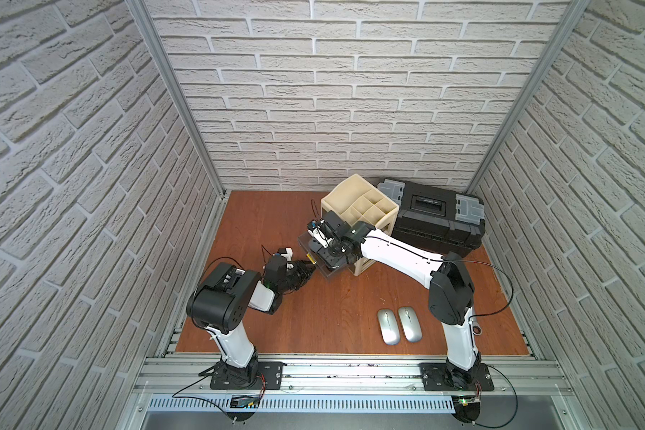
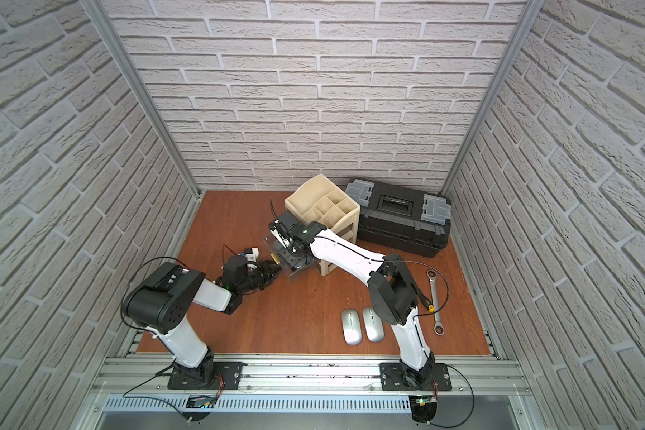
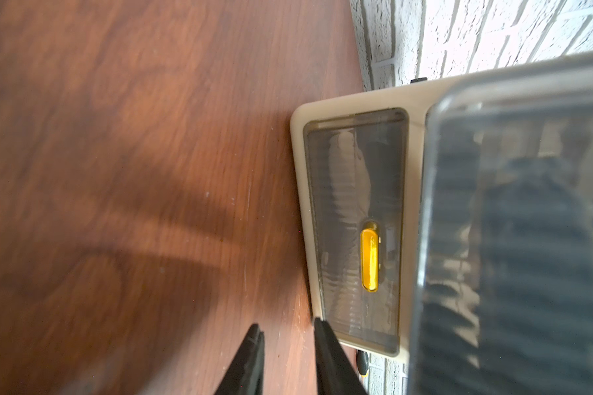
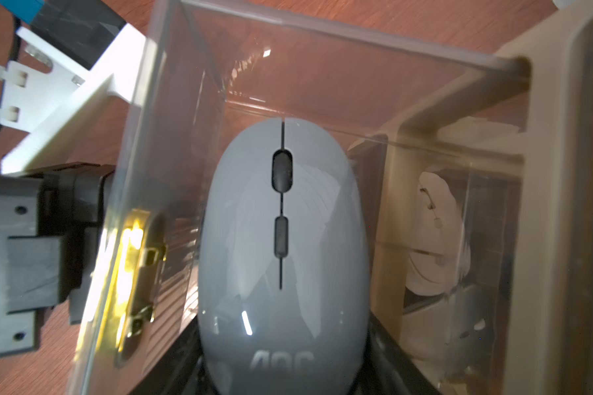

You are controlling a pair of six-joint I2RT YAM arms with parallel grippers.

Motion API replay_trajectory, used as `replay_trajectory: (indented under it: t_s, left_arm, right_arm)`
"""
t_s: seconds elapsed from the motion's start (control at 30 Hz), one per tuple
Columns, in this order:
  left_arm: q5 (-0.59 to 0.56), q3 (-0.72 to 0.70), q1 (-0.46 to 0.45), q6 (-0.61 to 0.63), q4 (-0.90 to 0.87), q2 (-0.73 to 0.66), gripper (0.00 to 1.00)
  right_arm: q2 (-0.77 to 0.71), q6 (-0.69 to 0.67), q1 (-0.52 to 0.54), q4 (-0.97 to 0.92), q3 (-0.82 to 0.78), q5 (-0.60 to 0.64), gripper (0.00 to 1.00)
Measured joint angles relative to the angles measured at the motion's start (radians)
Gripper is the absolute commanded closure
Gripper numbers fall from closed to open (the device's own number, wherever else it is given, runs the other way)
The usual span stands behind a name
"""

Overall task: Take the mice out of the drawer
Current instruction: Pick up the mouse from the drawer, then place the mouse at the center of the board.

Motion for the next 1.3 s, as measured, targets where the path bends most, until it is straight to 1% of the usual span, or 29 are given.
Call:
replay_trajectory:
  t_s: [0.4,0.77,0.93,1.07,1.3]
  left_arm:
    - [0.0,0.0,0.0,0.0,0.004,0.0,0.71]
    - [0.0,0.0,0.0,0.0,0.004,0.0,0.71]
    - [0.003,0.0,0.0,0.0,0.005,0.0,0.71]
    - [0.009,0.001,0.003,-0.001,0.005,0.0,0.71]
    - [0.024,0.001,0.009,-0.003,0.013,0.0,0.72]
  right_arm:
    - [-0.118,0.036,0.021,0.007,-0.082,0.037,0.57]
    - [-0.239,0.105,0.081,0.002,-0.184,0.072,0.56]
    - [-0.34,0.185,0.13,-0.008,-0.278,0.105,0.56]
    - [-0.432,0.275,0.181,-0.019,-0.362,0.148,0.56]
    - [-0.582,0.521,0.307,-0.048,-0.541,0.237,0.56]
